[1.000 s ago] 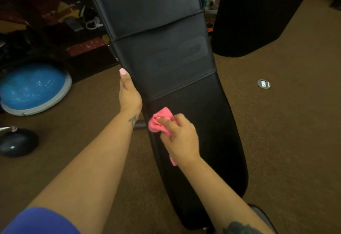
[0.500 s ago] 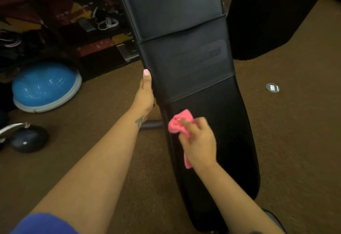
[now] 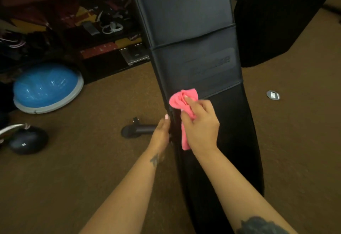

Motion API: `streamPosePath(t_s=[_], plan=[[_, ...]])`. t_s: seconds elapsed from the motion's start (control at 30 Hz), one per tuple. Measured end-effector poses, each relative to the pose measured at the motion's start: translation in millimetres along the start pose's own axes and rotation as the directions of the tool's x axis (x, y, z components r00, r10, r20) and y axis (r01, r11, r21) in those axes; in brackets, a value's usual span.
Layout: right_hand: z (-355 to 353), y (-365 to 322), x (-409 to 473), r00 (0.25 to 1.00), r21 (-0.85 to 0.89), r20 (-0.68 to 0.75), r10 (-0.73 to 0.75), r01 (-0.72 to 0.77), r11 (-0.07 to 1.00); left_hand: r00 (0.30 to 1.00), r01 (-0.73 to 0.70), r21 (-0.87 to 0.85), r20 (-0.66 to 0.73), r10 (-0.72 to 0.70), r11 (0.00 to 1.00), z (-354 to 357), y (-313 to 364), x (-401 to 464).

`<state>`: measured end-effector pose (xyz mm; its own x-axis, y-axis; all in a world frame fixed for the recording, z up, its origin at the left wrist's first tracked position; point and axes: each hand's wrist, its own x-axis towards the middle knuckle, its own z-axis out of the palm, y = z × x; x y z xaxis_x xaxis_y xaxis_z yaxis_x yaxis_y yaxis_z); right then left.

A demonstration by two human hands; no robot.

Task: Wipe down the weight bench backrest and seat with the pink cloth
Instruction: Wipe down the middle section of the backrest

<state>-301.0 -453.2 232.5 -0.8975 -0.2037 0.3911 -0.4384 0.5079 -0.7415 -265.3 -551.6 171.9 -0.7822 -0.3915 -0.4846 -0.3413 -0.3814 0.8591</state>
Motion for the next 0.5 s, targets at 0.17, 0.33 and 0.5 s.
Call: streamPosePath(t_s=[0.17, 0.33, 0.5], plan=[[2, -4, -6, 0.962, -0.156, 0.154, -0.225, 0.248, 0.956, 1.000, 0.027, 0.016, -0.016, -0.027, 1.000, -1, -9, -8], [-15, 17, 5, 0.987, -0.187, 0.048, -0.156, 0.162, 0.969, 0.999, 0.029, 0.067, 0.029, -0.031, 0.997, -5, -8, -19], [-3, 9, -10, 0.946, -0.190, 0.209, -0.249, 0.289, 0.938, 0.998, 0.029, 0.082, 0.050, -0.033, 0.996, -8, -9, -16]])
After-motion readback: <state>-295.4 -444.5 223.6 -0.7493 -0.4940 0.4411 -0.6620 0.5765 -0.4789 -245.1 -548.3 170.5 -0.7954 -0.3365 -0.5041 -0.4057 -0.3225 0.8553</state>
